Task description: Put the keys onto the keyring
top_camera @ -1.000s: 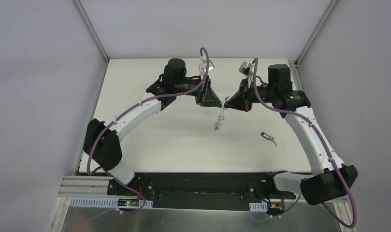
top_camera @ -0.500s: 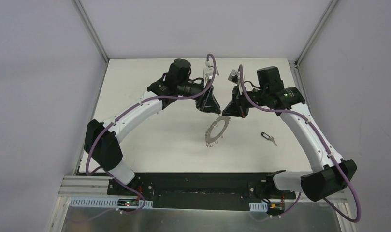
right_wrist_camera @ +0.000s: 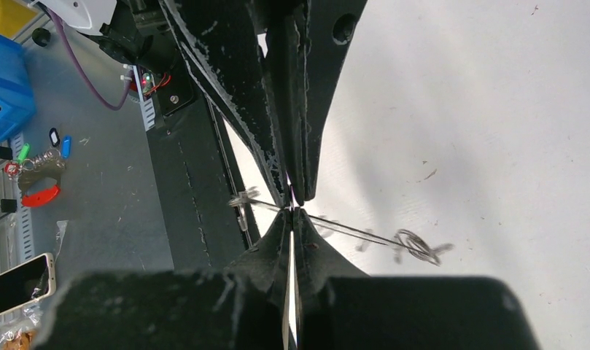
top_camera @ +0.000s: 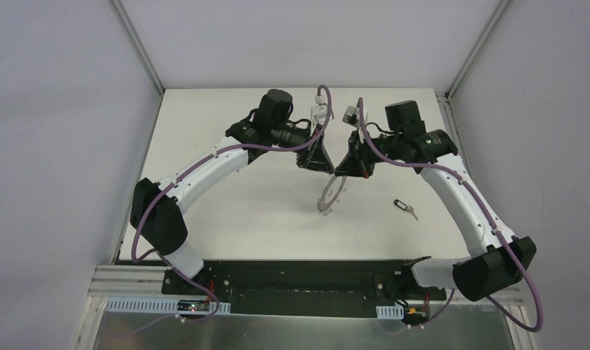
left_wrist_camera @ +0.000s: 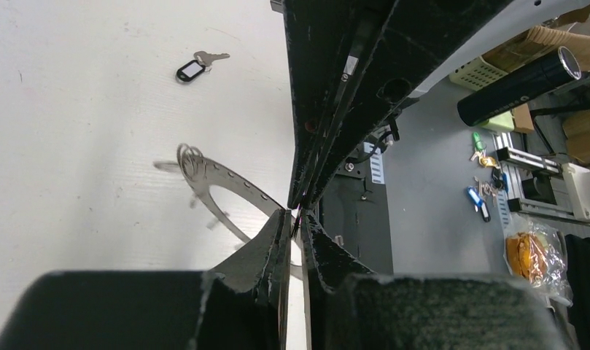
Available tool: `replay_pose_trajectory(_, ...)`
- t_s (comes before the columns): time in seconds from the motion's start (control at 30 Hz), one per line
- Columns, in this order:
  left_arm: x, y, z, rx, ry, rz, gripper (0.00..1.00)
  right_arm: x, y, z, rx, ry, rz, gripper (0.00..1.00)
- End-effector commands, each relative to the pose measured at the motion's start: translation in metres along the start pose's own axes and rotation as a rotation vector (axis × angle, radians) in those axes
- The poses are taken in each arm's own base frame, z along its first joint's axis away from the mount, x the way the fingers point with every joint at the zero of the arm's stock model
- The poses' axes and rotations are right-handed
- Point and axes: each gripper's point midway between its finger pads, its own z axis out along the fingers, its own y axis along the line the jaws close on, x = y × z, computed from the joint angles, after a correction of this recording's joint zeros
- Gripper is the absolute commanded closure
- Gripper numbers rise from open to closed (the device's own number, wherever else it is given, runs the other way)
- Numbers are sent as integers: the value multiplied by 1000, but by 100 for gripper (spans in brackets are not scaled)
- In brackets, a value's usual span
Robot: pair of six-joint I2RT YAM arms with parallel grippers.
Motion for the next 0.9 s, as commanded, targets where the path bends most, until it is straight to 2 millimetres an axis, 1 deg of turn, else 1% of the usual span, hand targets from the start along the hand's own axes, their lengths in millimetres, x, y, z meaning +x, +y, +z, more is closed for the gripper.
replay_pose_trajectory(0.0, -4, -13, 0, 57, 12, 60, 89, -21, 6, -5, -11, -51, -62, 100)
replay_pose_trajectory(0.17, 2, -17, -1, 84, 32, 59, 87, -20, 5, -5, -3, -50, -60, 100)
replay_pose_trajectory(0.2, 3, -17, -1, 86, 32, 60, 88, -21, 5, -5, -4, -52, -59, 100)
replay_pose_trajectory(0.37, 0, -16, 0, 86, 26, 61, 99, -21, 5, -3, -14, -54, -49, 100)
replay_pose_trajectory(0.57, -10, -13, 1, 55, -7, 32, 100, -21, 5, -3, -9, -66, -42, 100)
replay_pose_trajectory(0.63, -16, -13, 1, 49, -40, 13, 100, -23, 3, -5, 2, -89, -36, 89)
replay_pose_trajectory(0.67, -18, -13, 2, 49, -63, 1, 100, -27, 2, -8, 12, -113, -31, 83)
replay_pose_trajectory(0.7, -23, -14, 1, 54, -97, -9, 100, -28, 0, -10, 16, -135, -10, 78)
replay_pose_trajectory(0.73, -26, -15, 1, 63, -126, -56, 100, -30, -3, -13, 24, -169, 36, 74)
replay_pose_trajectory(0.8, -36, -18, 0, 93, -203, -74, 100, -36, -5, -22, 12, -251, 91, 65)
replay_pose_trajectory(0.87, -42, -21, -2, 127, -258, -116, 100, -38, -7, -29, -2, -313, 136, 62)
